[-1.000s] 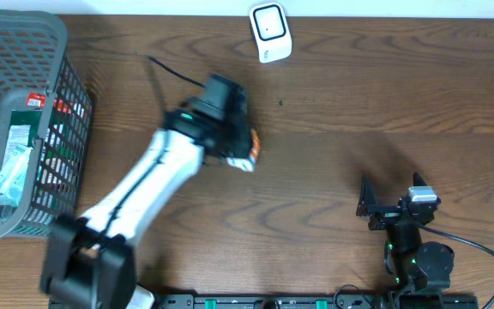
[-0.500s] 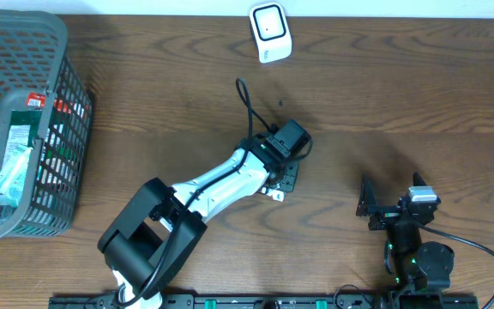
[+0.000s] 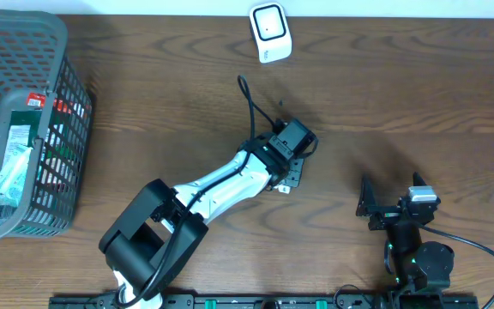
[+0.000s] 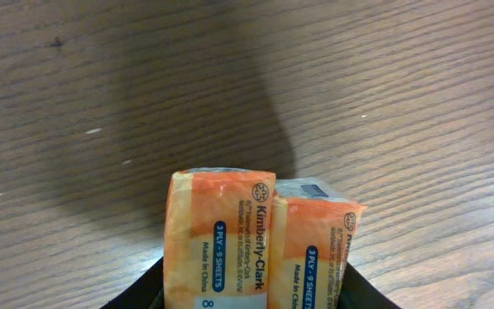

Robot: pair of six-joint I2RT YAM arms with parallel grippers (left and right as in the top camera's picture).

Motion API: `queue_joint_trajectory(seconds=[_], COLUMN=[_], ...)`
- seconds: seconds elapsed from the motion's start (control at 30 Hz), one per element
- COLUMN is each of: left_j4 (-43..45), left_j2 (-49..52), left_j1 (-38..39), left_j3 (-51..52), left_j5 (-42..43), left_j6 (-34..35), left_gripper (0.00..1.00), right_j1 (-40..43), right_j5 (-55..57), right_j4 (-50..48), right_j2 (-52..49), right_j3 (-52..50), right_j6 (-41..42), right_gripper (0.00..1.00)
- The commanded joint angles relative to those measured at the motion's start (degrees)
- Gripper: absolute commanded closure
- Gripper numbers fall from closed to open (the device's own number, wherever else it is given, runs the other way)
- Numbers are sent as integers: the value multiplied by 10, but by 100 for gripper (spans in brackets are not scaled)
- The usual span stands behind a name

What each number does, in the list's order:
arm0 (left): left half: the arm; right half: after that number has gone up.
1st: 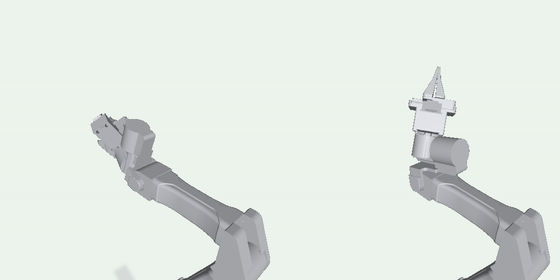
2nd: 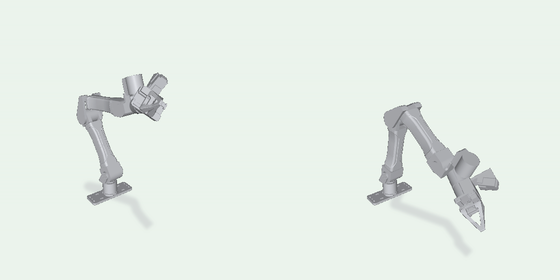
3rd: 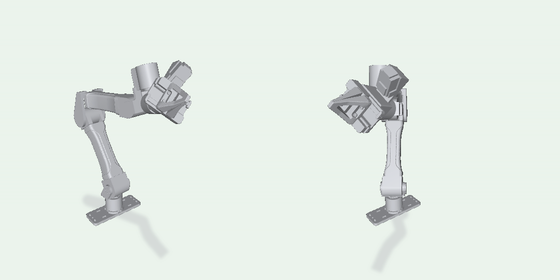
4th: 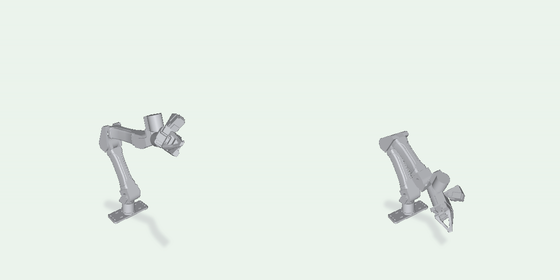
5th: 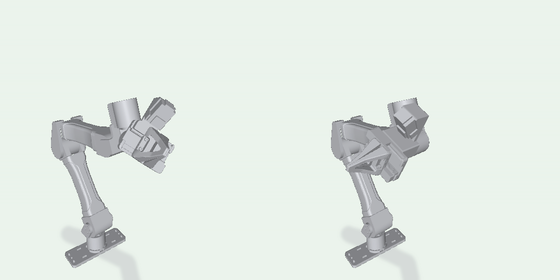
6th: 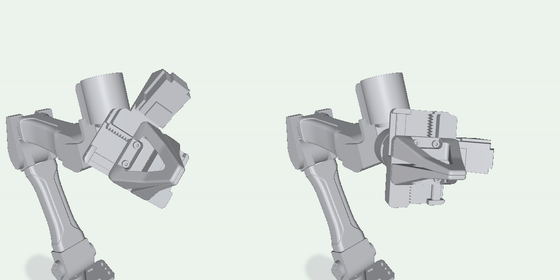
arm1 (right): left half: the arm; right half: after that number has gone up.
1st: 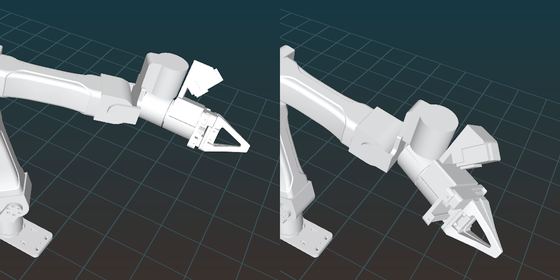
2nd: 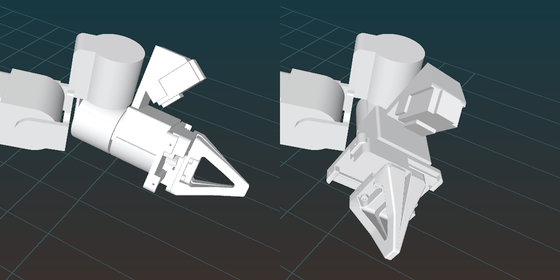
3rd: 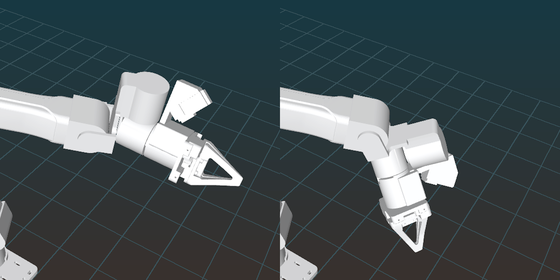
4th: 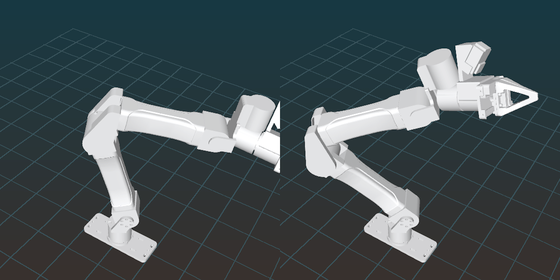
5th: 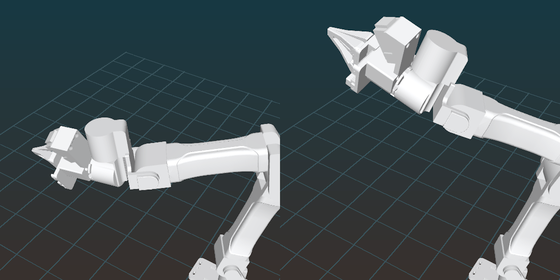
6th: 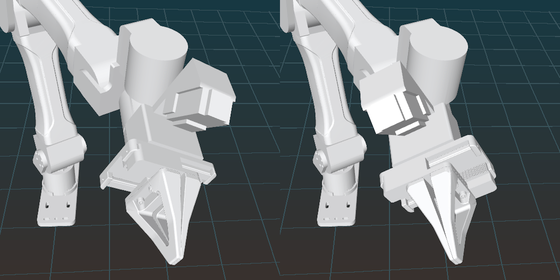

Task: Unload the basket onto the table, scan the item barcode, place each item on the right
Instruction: 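Lift the orange packs out and carry them to the table center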

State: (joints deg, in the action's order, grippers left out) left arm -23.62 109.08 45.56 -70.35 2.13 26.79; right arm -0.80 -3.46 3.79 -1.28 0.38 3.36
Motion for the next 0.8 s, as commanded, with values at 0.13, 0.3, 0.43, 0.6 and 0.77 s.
queue_joint_trajectory(seconds=[0.13, 0.3, 0.43, 0.6, 0.77], left_j4=[3, -8, -14, -22, -22], left_j2=[-1, -1, -1, 2, 15], left_j1=[4, 11, 26, 48, 55], left_j3=[-2, 0, 0, 0, 0], left_j5=[-14, -26, -75, -104, -108], left_j6=[23, 140, 151, 151, 151], left_gripper=[73, 71, 70, 68, 46], right_j1=[3, 3, 3, 3, 3], right_j5=[-5, -5, -5, -5, -5], right_j4=[2, 2, 2, 2, 2], right_j2=[-1, -1, -1, -1, -1], right_j3=[-1, -1, -1, -1, -1], right_j6=[-7, -7, -7, -7, -7], right_gripper=[1, 1, 1, 1, 1])
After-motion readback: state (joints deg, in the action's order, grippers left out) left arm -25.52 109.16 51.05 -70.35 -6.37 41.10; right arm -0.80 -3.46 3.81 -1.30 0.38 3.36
